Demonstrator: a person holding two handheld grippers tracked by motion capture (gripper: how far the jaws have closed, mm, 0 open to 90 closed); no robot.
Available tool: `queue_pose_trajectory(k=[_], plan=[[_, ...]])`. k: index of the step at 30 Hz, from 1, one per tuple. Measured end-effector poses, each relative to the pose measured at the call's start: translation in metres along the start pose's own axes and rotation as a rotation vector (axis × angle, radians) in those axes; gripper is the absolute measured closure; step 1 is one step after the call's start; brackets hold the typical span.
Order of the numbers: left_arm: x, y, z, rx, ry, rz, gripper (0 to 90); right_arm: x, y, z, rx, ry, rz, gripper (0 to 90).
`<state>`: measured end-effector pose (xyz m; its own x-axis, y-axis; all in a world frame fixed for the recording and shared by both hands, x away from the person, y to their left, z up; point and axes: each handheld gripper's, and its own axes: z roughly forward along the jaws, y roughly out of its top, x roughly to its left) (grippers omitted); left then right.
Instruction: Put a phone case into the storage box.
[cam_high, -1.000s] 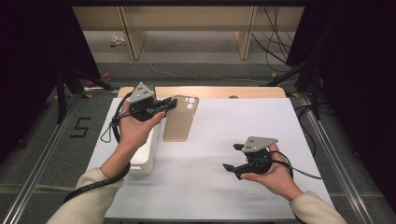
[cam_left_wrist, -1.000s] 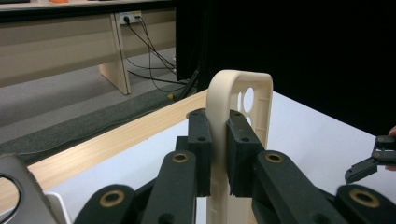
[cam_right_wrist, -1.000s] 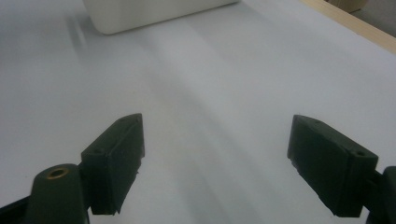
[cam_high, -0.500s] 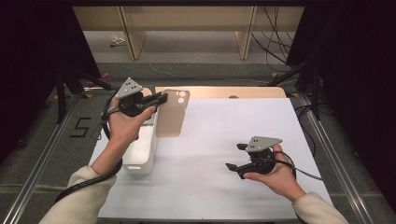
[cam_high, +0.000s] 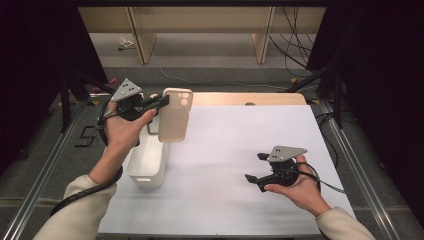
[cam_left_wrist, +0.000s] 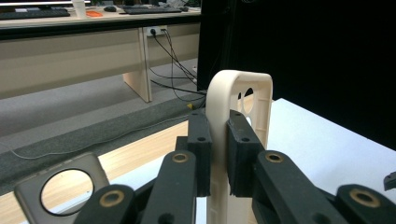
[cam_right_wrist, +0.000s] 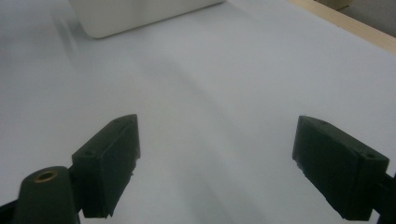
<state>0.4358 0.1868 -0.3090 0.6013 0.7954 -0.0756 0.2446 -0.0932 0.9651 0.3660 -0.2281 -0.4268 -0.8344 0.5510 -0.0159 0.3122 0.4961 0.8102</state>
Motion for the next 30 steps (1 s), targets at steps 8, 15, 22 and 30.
queue_pose_trajectory(k=[8, 15, 22, 30], plan=[[0.009, 0.0, -0.004, -0.003, 0.01, 0.001, 81.2, -0.003, -0.002, -0.004, -0.01, -0.009, 0.013, 15.8], [0.017, 0.001, -0.007, -0.009, 0.023, -0.002, 81.2, -0.004, -0.003, -0.008, -0.016, -0.015, 0.023, 15.8], [0.023, 0.001, -0.008, -0.01, 0.035, 0.001, 81.2, -0.006, -0.004, -0.009, -0.023, -0.022, 0.026, 15.8], [0.031, 0.001, -0.006, -0.009, 0.043, 0.005, 81.2, -0.006, -0.006, -0.011, -0.024, -0.026, 0.03, 15.8]])
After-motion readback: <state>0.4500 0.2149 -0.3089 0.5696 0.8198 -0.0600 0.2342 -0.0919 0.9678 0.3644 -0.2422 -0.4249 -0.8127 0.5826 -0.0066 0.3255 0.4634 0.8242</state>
